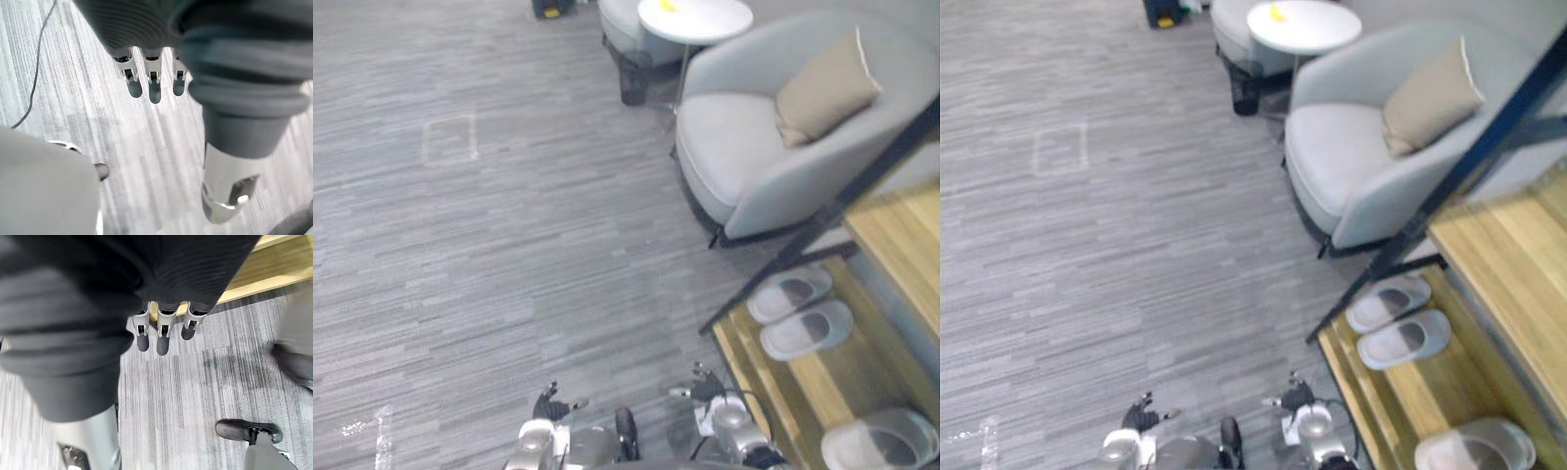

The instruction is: Organize the slippers on the shoe rack

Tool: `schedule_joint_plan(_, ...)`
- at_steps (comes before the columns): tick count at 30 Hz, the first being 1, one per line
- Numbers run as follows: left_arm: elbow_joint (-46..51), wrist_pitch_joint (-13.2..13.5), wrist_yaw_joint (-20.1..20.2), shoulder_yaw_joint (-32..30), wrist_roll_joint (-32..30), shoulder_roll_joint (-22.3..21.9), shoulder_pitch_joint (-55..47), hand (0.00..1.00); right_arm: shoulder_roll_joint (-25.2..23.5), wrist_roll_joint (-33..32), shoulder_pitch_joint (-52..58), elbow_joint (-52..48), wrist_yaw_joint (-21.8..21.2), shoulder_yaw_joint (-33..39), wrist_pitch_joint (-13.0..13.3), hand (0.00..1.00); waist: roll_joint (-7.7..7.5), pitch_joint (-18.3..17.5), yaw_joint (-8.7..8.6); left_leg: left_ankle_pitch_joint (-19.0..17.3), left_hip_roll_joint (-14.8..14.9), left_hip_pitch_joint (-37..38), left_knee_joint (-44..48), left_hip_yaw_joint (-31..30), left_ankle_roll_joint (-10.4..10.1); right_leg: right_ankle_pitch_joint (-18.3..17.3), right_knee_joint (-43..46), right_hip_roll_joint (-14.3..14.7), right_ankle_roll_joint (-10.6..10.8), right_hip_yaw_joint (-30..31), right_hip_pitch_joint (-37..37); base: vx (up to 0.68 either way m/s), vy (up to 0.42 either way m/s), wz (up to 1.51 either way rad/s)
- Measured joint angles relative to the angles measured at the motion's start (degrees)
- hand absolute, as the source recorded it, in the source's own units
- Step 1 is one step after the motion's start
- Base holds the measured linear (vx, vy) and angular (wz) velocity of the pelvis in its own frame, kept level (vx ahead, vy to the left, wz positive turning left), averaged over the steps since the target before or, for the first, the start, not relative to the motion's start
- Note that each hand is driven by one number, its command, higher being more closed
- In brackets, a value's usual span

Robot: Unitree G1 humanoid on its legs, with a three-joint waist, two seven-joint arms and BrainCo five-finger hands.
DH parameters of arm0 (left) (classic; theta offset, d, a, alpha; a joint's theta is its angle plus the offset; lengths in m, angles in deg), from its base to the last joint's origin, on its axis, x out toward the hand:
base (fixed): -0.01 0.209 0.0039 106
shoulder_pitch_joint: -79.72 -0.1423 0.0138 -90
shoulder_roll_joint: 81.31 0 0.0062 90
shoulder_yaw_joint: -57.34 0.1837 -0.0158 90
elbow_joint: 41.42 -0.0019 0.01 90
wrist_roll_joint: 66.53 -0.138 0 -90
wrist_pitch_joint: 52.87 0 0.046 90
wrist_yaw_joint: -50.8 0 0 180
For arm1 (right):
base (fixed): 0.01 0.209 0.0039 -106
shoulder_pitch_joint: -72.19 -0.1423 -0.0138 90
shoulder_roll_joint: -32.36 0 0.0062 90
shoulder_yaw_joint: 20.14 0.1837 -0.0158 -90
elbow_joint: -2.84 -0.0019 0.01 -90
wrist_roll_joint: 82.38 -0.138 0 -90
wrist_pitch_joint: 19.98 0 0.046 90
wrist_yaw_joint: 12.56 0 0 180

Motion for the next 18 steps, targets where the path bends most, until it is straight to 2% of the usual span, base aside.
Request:
schedule_joint_plan(1,-0.1,0.0,0.0,0.0,0.0,0.0,0.0,0.00,0.0,0.0,-0.1,0.0,0.0,-0.1,0.0,0.00,0.05,0.0,-0.02,0.1,0.0,0.2,-0.2,-0.9,-0.1,0.1,-2.6,1.0,0.1,0.4,-0.9,0.19,0.017,0.83)
schedule_joint_plan(2,-0.5,0.0,0.0,0.0,0.0,0.0,0.3,0.00,-0.1,0.0,-0.4,0.0,0.0,-0.3,0.1,0.00,0.05,0.0,-0.13,0.0,0.1,0.5,-0.4,-3.6,-0.1,1.3,-10.8,4.0,0.7,2.7,-2.9,0.24,-0.004,0.96)
schedule_joint_plan(3,-0.7,0.0,0.0,-0.2,0.0,0.0,0.5,0.00,-0.1,0.0,-0.6,0.0,0.0,-0.6,0.1,0.00,-0.02,0.0,-0.10,0.2,0.0,1.0,-1.1,-5.4,-0.3,4.0,-17.4,6.3,1.1,5.7,-4.4,0.34,-0.030,1.31)
schedule_joint_plan(4,-0.8,0.0,0.0,-0.9,0.0,-0.1,0.6,0.00,-0.3,0.0,-0.7,-0.1,0.0,-1.3,0.1,0.00,-0.44,-0.2,-0.18,0.3,-0.2,2.2,-2.4,-8.1,-0.5,8.9,-26.0,8.9,2.5,10.5,-5.1,0.39,-0.064,1.33)
schedule_joint_plan(5,-1.0,0.0,0.0,-1.9,0.0,0.0,0.5,0.00,-0.5,0.0,-0.8,0.0,0.0,-2.2,0.1,0.00,-1.45,-0.2,-0.26,0.1,-0.9,2.6,-2.3,-10.5,-0.9,12.1,-29.3,9.7,2.1,14.0,-5.6,0.33,-0.084,1.12)
schedule_joint_plan(7,-1.0,0.0,-0.1,-2.4,0.0,0.1,0.1,0.00,-0.7,0.0,-0.8,0.0,-0.1,-3.1,0.1,0.00,-2.00,0.0,-0.18,-1.2,-1.2,3.8,-1.8,-13.3,-2.3,14.2,-29.8,9.9,0.3,15.3,-5.5,0.38,-0.153,1.09)
schedule_joint_plan(8,-0.6,0.1,-0.1,-2.9,0.0,0.2,-0.2,0.00,-1.0,0.1,-0.7,0.3,-0.3,-4.6,0.1,0.00,-2.93,-0.6,-0.22,-4.6,-1.0,3.8,2.2,-16.9,-2.9,15.9,-28.7,10.6,-2.0,13.8,-5.2,0.45,-0.184,1.16)
schedule_joint_plan(9,-0.5,0.1,-0.1,-3.2,0.1,0.1,-0.2,0.00,-1.2,0.1,-0.7,0.4,-0.3,-4.6,0.1,0.00,-3.02,-0.7,-0.13,-5.4,-0.9,3.5,3.3,-17.3,-3.2,16.2,-28.7,10.9,-2.5,13.4,-5.0,0.46,-0.196,1.18)
schedule_joint_plan(10,-0.3,0.2,-0.1,-4.9,0.1,-0.1,-0.4,0.00,-1.6,0.1,-0.9,0.6,-0.6,-4.7,0.1,0.00,-3.02,-1.0,0.20,-8.6,-0.4,1.4,9.0,-18.4,-4.9,16.7,-29.3,11.6,-4.5,12.2,-4.0,0.53,-0.214,1.00)
schedule_joint_plan(11,0.1,0.1,0.0,-7.0,0.4,-0.9,0.0,0.00,-1.4,0.0,-1.8,1.0,-0.7,-6.0,0.0,0.00,-1.81,-0.8,0.19,-10.2,2.4,-6.9,25.9,-13.9,-6.4,14.9,-31.4,13.2,-5.1,8.9,-1.3,0.50,-0.215,0.94)
schedule_joint_plan(12,0.2,0.1,0.0,-7.3,0.6,-1.0,0.0,0.00,-1.2,0.0,-1.9,1.0,-0.7,-6.4,0.0,0.00,-1.65,-0.7,0.23,-10.2,3.0,-8.0,27.9,-12.9,-6.4,14.9,-32.0,13.4,-5.2,8.5,-0.8,0.43,-0.173,0.83)
schedule_joint_plan(13,1.2,0.1,0.0,-8.9,0.8,-1.3,0.0,0.00,-0.9,-0.1,-2.4,0.9,-0.7,-7.7,0.0,0.00,-0.63,-0.1,0.43,-9.0,6.8,-12.5,39.7,-8.0,-8.0,14.7,-34.2,15.3,-5.7,7.0,2.4,0.36,-0.161,0.32)
schedule_joint_plan(14,2.1,0.2,0.0,-9.3,1.8,-1.7,0.0,0.00,-0.6,-0.2,-3.1,1.0,-0.6,-8.8,0.0,0.00,0.07,0.3,1.60,-9.5,11.5,-15.7,47.0,-3.3,-7.5,14.0,-35.3,16.9,-6.7,6.2,4.9,0.45,-0.184,0.30)
schedule_joint_plan(15,2.5,0.3,-0.1,-9.5,2.5,-1.5,0.6,0.00,-0.7,-0.5,-3.7,1.1,-0.1,-8.9,0.0,0.00,-0.13,1.0,2.70,-10.6,15.6,-17.5,51.2,0.3,-6.6,12.7,-36.1,17.6,-7.3,5.4,7.9,0.43,-0.181,0.24)
schedule_joint_plan(16,2.6,0.3,0.0,-9.6,2.6,-1.4,1.4,0.00,-0.7,-0.5,-4.2,1.1,0.2,-8.8,0.1,0.00,-0.84,1.7,2.74,-11.4,16.9,-19.2,51.3,1.3,-6.9,11.8,-36.8,17.4,-6.9,4.5,10.1,0.40,-0.151,0.35)
schedule_joint_plan(18,3.6,1.1,0.0,-10.3,2.8,-0.9,2.0,0.00,-0.5,-0.7,-5.4,1.1,0.7,-8.3,0.2,0.00,-2.37,2.6,3.15,-12.2,17.0,-22.1,45.9,2.0,-8.2,10.4,-37.8,15.8,-6.0,2.7,12.9,0.37,-0.077,0.43)
